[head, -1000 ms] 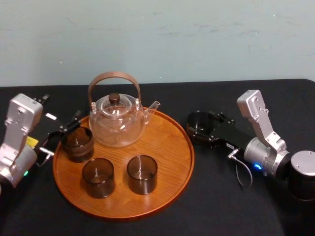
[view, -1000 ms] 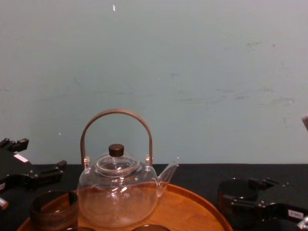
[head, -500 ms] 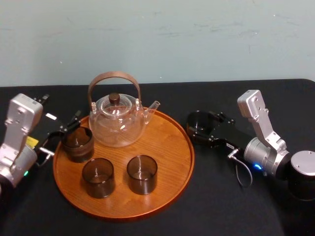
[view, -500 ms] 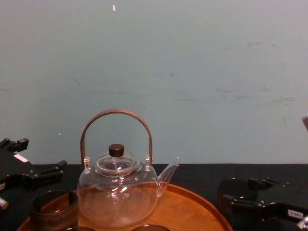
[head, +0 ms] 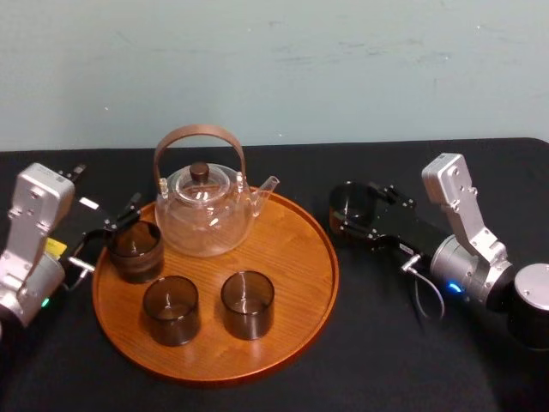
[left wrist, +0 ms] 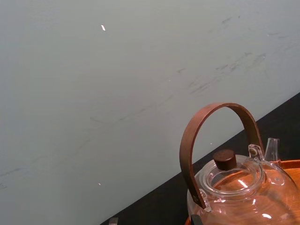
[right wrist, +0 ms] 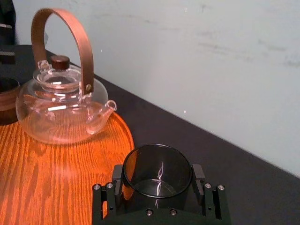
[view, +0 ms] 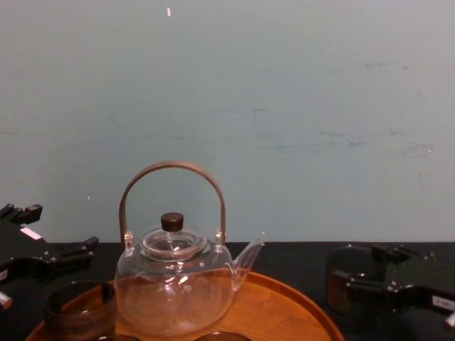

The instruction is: Pick up the glass from the table and place it on the tray.

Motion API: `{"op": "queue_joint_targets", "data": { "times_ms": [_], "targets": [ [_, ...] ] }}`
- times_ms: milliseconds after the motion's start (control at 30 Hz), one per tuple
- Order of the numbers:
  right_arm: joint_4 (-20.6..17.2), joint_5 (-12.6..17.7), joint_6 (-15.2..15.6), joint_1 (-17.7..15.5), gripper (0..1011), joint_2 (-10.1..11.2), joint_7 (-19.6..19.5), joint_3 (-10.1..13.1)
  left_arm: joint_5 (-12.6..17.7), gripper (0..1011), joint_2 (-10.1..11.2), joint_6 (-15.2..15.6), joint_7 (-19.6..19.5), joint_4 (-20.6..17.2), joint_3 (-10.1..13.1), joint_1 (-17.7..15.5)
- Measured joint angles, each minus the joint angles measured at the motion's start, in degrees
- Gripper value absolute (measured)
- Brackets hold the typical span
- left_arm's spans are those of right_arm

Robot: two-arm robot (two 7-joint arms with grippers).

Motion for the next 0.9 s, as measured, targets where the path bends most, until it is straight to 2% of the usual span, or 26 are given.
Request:
{"op": "queue_joint_targets", "data": {
  "times_ms": [333,467,900],
  "targets": [
    [-5.8,-1.2,-1.2,-2.5,898,1.3,-0.6,0.4,0.0,1001,0.0,0.0,0.0,0.0,0.0,0.0],
    [-6.9,-1.2,-1.4,-3.1,898,1.3,0.0,0.1,0.0,1001,0.0,0.0,0.0,0.0,0.0,0.0],
    [-7.1,0.2,-3.2,-3.3,898,0.1,2.7,-1.9,0.0,1001,0.0,0.0,0.0,0.0,0.0,0.0]
  ]
}}
